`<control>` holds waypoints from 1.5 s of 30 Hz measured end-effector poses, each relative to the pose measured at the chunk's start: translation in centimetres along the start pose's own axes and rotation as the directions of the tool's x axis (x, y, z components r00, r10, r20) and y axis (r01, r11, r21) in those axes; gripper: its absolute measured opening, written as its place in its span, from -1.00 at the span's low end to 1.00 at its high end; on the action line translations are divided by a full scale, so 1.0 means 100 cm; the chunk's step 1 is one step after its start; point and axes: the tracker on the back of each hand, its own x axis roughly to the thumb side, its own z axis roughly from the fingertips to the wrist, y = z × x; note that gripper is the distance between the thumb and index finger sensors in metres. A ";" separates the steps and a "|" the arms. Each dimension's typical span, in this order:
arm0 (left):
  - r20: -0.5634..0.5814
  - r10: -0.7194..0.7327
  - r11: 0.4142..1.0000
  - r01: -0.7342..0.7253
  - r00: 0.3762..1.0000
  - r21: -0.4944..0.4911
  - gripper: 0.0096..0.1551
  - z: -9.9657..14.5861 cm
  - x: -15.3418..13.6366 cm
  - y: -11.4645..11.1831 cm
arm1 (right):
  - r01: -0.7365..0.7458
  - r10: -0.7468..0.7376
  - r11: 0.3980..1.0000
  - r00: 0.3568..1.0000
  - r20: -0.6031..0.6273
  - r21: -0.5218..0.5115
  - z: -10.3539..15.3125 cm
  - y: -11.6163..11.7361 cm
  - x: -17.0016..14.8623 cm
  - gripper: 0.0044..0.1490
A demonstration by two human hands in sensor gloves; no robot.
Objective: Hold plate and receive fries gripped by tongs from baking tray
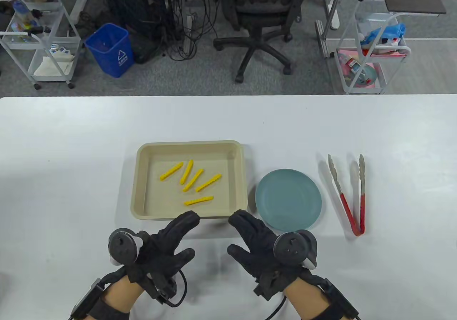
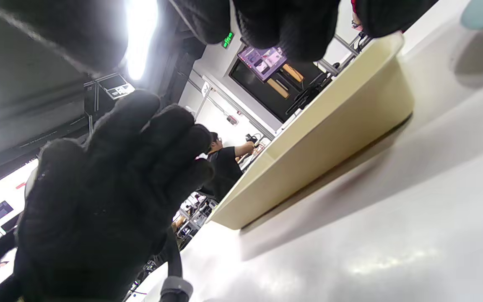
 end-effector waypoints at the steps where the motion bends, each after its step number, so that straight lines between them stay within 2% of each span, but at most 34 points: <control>1: -0.001 0.002 1.000 -0.002 1.000 0.004 -0.07 0.000 0.000 0.001 | -0.002 0.002 1.000 1.000 0.000 0.001 0.000 0.000 0.000 -0.03; 6: -0.004 -0.002 1.000 0.002 1.000 0.022 -0.07 0.001 0.000 0.005 | -0.026 0.026 0.999 1.000 -0.004 -0.020 0.001 -0.007 0.001 -0.03; 12: 0.001 0.001 0.999 -0.001 1.000 0.048 -0.08 0.001 0.002 0.011 | -0.063 0.055 0.984 0.997 -0.048 -0.165 0.005 -0.041 -0.001 0.02; 15: 0.004 0.002 0.998 -0.002 1.000 0.057 -0.08 0.001 0.003 0.013 | -0.100 0.073 0.968 0.990 -0.122 -0.228 0.008 -0.061 -0.006 0.03; 19: 0.003 0.005 0.998 -0.005 1.000 0.068 -0.08 0.001 0.003 0.014 | -0.143 0.072 0.957 0.960 -0.270 -0.252 0.012 -0.081 -0.025 0.03; 23: 0.001 0.007 0.997 -0.007 1.000 0.072 -0.08 0.001 0.004 0.015 | -0.180 0.045 0.950 0.886 -0.462 -0.253 0.019 -0.097 -0.051 0.03; 27: 0.002 0.003 0.997 -0.003 1.000 0.079 -0.09 0.001 0.004 0.016 | -0.148 -0.016 0.959 0.823 -0.568 -0.242 0.024 -0.106 -0.071 0.01; 31: 0.003 0.004 0.996 -0.004 1.000 0.084 -0.09 0.001 0.004 0.018 | -0.202 0.001 0.956 0.728 -0.686 -0.213 0.030 -0.110 -0.087 0.02; 36: 0.009 0.002 0.997 -0.003 1.000 0.081 -0.09 0.002 0.004 0.018 | -0.344 0.087 0.924 0.614 -0.785 -0.167 0.035 -0.116 -0.094 0.06; 40: 0.011 0.009 0.996 -0.010 1.000 0.086 -0.09 0.002 0.005 0.020 | -0.394 0.165 0.918 0.488 -0.857 -0.047 0.036 -0.114 -0.101 0.14; 45: 0.007 0.022 0.996 -0.022 1.000 0.085 -0.09 0.003 0.004 0.020 | -0.426 0.206 0.905 0.416 -0.886 0.010 0.034 -0.110 -0.110 0.17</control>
